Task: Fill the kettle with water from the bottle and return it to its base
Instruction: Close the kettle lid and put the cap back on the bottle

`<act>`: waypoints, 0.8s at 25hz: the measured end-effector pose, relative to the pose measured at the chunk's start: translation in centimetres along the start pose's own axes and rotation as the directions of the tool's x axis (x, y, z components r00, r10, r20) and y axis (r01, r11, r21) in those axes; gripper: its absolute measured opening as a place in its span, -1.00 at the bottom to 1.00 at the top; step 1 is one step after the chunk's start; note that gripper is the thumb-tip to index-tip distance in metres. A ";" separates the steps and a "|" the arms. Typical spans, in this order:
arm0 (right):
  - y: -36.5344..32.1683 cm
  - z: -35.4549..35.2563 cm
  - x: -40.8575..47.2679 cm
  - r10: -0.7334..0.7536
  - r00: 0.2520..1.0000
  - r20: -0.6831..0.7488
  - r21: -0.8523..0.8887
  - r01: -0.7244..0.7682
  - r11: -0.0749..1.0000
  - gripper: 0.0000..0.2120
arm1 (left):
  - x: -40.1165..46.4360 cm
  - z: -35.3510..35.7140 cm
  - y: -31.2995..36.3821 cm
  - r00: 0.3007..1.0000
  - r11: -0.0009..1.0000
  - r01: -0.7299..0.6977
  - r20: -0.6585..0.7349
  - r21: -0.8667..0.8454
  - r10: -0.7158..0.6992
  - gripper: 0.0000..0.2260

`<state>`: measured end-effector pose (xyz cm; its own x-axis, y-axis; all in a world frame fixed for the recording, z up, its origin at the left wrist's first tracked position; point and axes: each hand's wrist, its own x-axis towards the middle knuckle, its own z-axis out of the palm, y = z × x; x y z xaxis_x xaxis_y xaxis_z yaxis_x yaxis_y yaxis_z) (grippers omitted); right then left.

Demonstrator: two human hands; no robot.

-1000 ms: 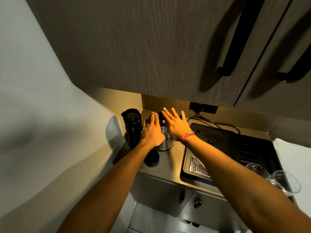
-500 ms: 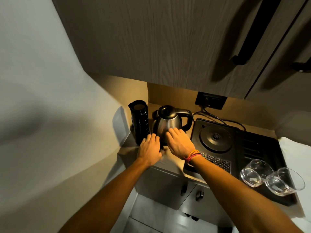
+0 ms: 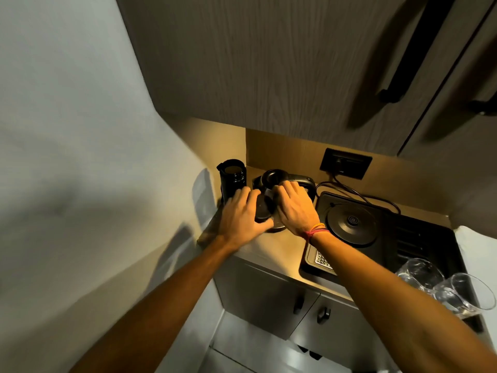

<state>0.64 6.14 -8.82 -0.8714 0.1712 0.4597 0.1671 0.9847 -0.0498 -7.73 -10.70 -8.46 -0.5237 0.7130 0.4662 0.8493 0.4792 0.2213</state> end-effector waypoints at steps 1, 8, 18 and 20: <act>0.0 -0.5 1.1 0.010 1.000 -0.020 0.009 -0.009 1.000 -0.68 | 1.4 -1.5 -0.1 0.995 1.000 -0.007 -0.103 0.003 0.008 -0.33; -3.3 -1.3 5.3 -0.014 0.969 0.246 0.250 -0.049 0.967 -0.40 | 8.4 -8.0 -3.8 0.983 0.968 0.182 -0.030 0.173 -0.179 -0.35; -2.5 -1.3 5.4 -0.075 0.953 0.294 0.233 0.005 0.973 -0.41 | 8.5 -7.6 -5.1 0.976 0.946 0.094 0.160 0.309 -0.149 -0.36; -1.2 -1.7 5.0 -0.064 0.961 0.270 0.207 0.008 0.978 -0.41 | 8.4 -7.9 -4.4 0.985 0.901 0.071 0.111 0.429 -0.130 -0.24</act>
<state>-3.14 5.75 -4.99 -0.9724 0.1100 0.2056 0.0615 0.9715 -0.2289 -15.34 -10.85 1.26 -0.6341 0.6968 0.3351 0.6997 0.7016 -0.1349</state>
